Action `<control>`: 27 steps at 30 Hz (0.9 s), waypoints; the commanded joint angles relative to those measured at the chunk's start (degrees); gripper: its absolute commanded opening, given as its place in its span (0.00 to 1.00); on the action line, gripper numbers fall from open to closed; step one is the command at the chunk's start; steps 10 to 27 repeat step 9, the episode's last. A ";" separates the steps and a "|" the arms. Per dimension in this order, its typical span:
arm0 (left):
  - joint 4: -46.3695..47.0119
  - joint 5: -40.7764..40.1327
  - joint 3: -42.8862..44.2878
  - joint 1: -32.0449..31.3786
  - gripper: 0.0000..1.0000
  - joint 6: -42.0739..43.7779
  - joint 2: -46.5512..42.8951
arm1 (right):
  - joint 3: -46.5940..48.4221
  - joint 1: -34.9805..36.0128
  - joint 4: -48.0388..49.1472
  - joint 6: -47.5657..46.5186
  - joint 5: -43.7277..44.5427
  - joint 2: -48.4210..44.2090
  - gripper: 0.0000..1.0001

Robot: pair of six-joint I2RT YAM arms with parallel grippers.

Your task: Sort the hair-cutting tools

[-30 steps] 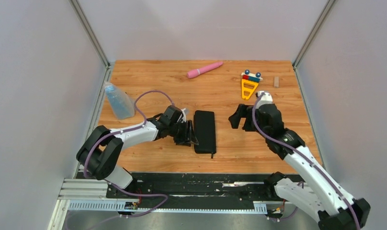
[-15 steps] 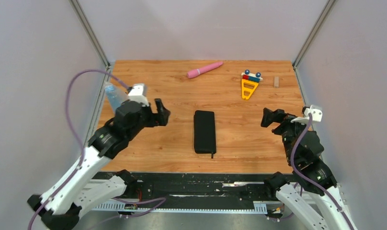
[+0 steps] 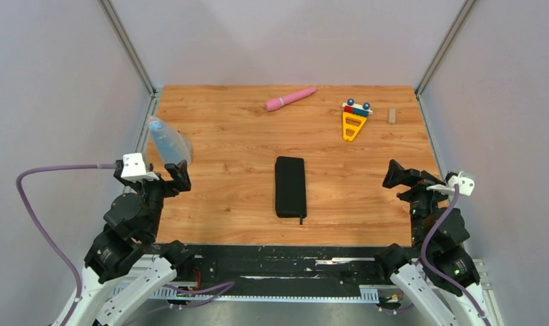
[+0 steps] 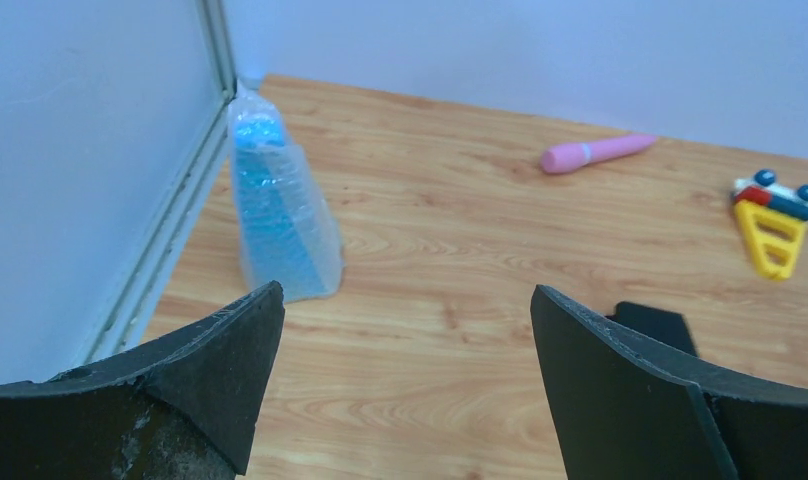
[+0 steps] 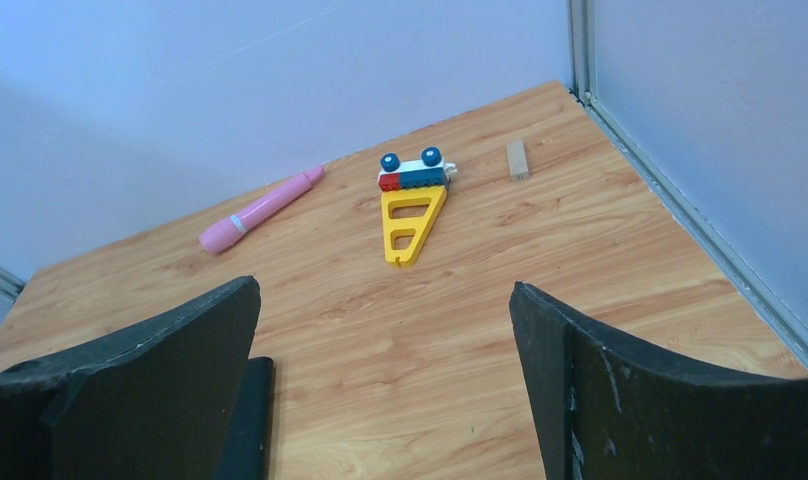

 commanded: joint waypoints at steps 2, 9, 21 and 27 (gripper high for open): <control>6.25 -4.40 -6.32 0.12 1.00 5.51 -1.67 | -1.99 0.07 3.74 -2.00 3.04 -2.41 1.00; 7.95 -4.56 -8.36 0.19 1.00 6.37 -1.79 | -3.51 -0.01 4.73 -3.76 4.56 -2.45 1.00; 7.95 -4.56 -8.36 0.19 1.00 6.37 -1.79 | -3.51 -0.01 4.73 -3.76 4.56 -2.45 1.00; 7.95 -4.56 -8.36 0.19 1.00 6.37 -1.79 | -3.51 -0.01 4.73 -3.76 4.56 -2.45 1.00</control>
